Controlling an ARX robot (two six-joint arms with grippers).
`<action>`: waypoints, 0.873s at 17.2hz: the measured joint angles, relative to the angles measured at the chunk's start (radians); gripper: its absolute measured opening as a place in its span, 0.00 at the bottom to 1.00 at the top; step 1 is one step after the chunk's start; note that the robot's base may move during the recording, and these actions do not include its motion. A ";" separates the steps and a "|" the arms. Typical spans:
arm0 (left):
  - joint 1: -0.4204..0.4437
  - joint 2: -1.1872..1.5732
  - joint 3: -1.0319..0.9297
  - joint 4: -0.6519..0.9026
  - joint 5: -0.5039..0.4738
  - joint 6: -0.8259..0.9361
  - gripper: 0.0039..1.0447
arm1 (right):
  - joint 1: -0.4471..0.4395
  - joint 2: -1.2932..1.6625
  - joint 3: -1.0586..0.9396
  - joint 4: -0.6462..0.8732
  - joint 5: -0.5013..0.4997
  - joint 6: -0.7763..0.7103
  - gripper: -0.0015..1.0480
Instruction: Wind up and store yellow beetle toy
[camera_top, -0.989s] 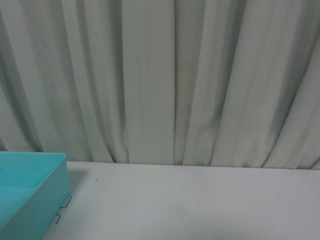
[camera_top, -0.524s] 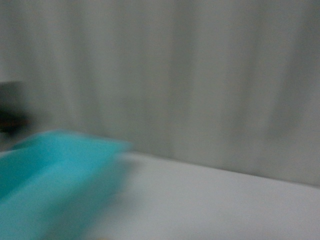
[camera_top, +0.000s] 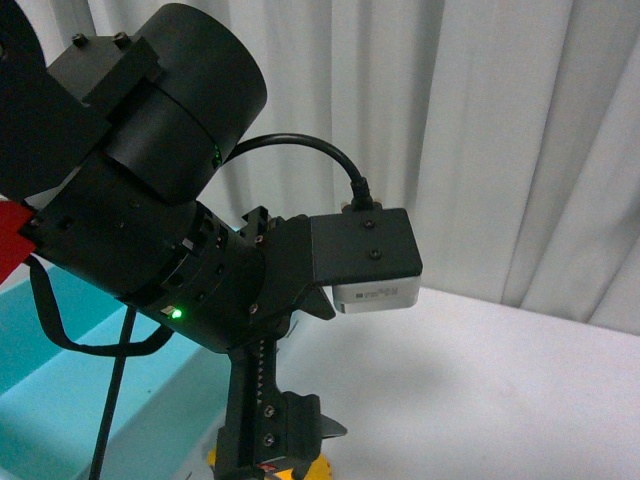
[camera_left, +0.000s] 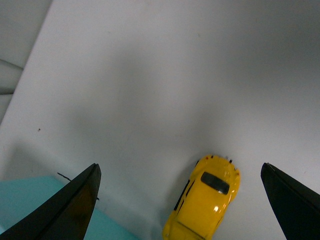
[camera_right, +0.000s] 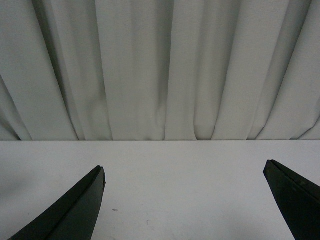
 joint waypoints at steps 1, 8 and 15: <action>0.012 0.086 -0.003 -0.034 -0.072 0.175 0.94 | 0.000 0.000 0.000 0.000 0.000 0.000 0.94; 0.037 0.216 -0.038 0.032 -0.202 0.340 0.94 | 0.000 0.000 0.000 0.000 0.000 0.000 0.94; 0.028 0.274 -0.046 0.094 -0.222 0.339 0.67 | 0.000 0.000 0.000 0.000 0.000 0.000 0.94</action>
